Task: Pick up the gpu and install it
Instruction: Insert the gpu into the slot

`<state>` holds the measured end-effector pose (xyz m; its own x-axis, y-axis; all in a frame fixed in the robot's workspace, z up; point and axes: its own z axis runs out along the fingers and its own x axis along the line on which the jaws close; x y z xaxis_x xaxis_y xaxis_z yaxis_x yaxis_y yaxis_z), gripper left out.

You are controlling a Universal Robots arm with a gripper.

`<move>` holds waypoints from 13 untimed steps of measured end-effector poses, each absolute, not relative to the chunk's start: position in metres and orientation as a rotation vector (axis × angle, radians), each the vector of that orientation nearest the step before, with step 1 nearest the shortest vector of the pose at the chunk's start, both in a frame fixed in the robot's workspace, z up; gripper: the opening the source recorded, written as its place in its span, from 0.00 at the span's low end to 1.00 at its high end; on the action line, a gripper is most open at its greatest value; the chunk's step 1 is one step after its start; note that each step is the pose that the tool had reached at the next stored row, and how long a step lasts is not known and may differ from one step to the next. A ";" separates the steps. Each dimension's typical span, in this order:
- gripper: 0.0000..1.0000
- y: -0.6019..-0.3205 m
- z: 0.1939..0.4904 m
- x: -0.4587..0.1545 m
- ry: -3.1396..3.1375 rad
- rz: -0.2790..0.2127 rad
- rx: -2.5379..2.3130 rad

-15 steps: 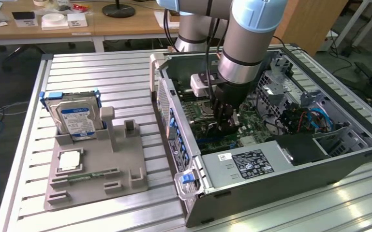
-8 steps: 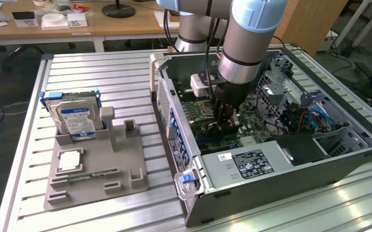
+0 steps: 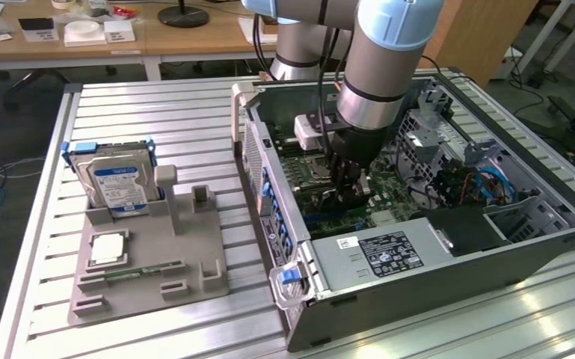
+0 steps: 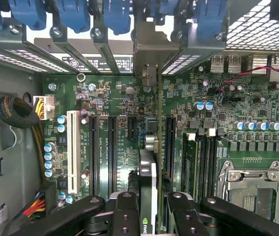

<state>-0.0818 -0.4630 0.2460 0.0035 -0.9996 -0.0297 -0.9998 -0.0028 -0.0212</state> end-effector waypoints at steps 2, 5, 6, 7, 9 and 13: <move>0.27 -0.463 0.246 -0.082 2.192 0.009 -2.199; 0.27 -0.463 0.246 -0.082 2.183 -0.008 -2.194; 0.27 -0.463 0.246 -0.082 2.180 -0.013 -2.192; 0.27 -0.463 0.246 -0.082 2.178 -0.015 -2.191; 0.27 -0.463 0.246 -0.082 2.178 -0.015 -2.191; 0.27 -0.463 0.247 -0.083 2.178 -0.016 -2.191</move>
